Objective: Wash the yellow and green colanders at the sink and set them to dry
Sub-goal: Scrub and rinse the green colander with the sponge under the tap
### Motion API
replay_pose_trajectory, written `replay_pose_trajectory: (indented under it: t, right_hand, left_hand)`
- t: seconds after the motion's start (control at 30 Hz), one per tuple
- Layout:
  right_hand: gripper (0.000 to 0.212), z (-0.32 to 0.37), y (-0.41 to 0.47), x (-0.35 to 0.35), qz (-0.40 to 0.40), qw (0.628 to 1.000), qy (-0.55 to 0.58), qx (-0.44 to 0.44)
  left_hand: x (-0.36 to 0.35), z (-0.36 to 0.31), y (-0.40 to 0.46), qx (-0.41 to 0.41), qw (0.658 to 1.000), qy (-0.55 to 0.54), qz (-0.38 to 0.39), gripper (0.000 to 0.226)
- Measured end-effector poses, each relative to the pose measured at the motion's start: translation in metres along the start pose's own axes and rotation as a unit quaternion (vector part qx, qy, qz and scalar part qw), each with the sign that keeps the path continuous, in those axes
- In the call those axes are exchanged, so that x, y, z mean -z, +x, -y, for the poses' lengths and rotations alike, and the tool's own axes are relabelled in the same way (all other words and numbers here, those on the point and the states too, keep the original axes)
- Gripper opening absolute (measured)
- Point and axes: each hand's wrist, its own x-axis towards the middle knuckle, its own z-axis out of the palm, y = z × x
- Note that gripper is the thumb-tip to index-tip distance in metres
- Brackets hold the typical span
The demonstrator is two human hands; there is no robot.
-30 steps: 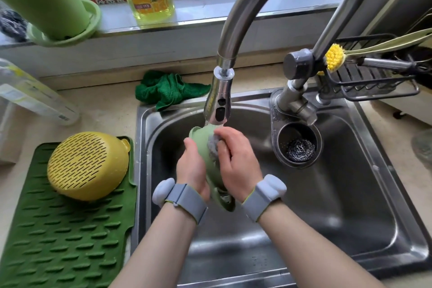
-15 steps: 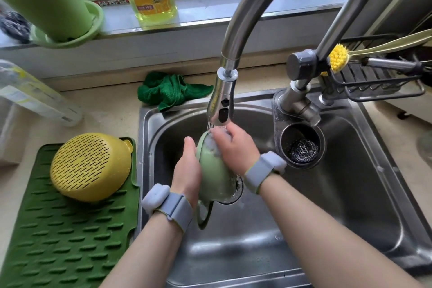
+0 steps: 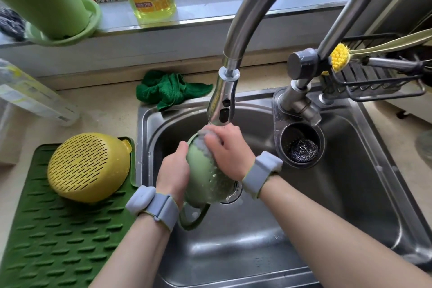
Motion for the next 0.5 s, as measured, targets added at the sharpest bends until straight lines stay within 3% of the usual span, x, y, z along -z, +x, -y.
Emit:
replay_pose_trajectory:
  t: [0.1, 0.23, 0.33, 0.4, 0.5]
  right_hand:
    - [0.024, 0.005, -0.004, 0.003, 0.038, 0.996, 0.022, 0.071]
    - [0.028, -0.007, 0.012, 0.022, 0.054, 0.982, 0.136, -0.120]
    - [0.031, -0.016, 0.006, 0.021, 0.050, 0.973, 0.170, -0.145]
    - [0.035, -0.017, 0.001, 0.022, 0.032, 0.971, 0.179, -0.157]
    - [0.032, -0.028, -0.007, 0.022, 0.009, 0.967, 0.165, -0.195]
  left_hand:
    - [0.004, 0.005, 0.002, 0.015, 1.000, -0.010, 0.016, 0.047]
    - [0.010, 0.017, 0.006, 0.063, 0.983, -0.169, 0.033, 0.044]
    - [0.013, 0.029, 0.007, 0.082, 0.955, -0.279, 0.061, 0.032]
    - [0.011, 0.033, 0.003, 0.119, 0.914, -0.377, 0.088, 0.036]
    - [0.009, 0.030, -0.001, 0.125, 0.889, -0.431, 0.090, 0.037]
